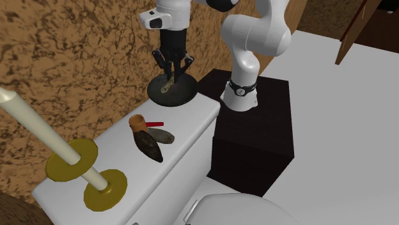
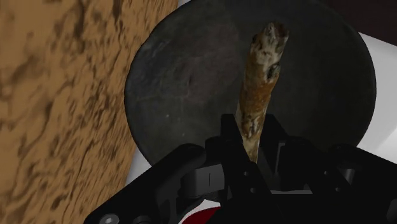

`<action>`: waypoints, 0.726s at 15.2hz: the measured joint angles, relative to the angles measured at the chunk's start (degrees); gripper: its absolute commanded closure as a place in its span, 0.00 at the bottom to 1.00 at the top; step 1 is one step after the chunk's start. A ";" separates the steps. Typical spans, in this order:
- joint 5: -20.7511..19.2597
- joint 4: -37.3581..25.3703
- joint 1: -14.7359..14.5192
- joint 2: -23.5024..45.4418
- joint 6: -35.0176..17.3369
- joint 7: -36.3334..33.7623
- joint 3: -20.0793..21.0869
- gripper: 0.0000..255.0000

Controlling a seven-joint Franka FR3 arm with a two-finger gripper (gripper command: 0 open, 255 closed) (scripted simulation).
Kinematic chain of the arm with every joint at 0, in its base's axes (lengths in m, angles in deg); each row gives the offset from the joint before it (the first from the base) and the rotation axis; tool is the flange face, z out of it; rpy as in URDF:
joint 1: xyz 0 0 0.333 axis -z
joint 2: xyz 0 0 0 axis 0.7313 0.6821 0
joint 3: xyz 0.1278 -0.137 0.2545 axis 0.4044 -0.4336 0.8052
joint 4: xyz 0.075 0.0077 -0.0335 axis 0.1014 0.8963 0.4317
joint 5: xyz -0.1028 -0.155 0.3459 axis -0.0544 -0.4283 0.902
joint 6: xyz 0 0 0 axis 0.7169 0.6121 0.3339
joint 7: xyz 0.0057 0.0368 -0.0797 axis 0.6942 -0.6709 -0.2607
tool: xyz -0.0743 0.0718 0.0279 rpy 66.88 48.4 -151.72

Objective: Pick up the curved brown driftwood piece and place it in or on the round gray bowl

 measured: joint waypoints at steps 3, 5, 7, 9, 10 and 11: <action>-0.63 1.08 0.18 0.86 -1.92 -0.10 -0.62 1.00; -0.72 1.23 0.23 0.94 -2.17 -0.10 -0.71 1.00; -0.74 1.29 0.25 0.95 -2.23 -0.10 -0.73 1.00; -0.75 1.29 0.25 0.96 -2.25 -0.10 -0.74 0.00; -0.75 1.29 0.25 0.96 -2.25 -0.10 -0.74 0.00; -0.75 1.29 0.25 0.96 -2.25 -0.10 -0.74 0.00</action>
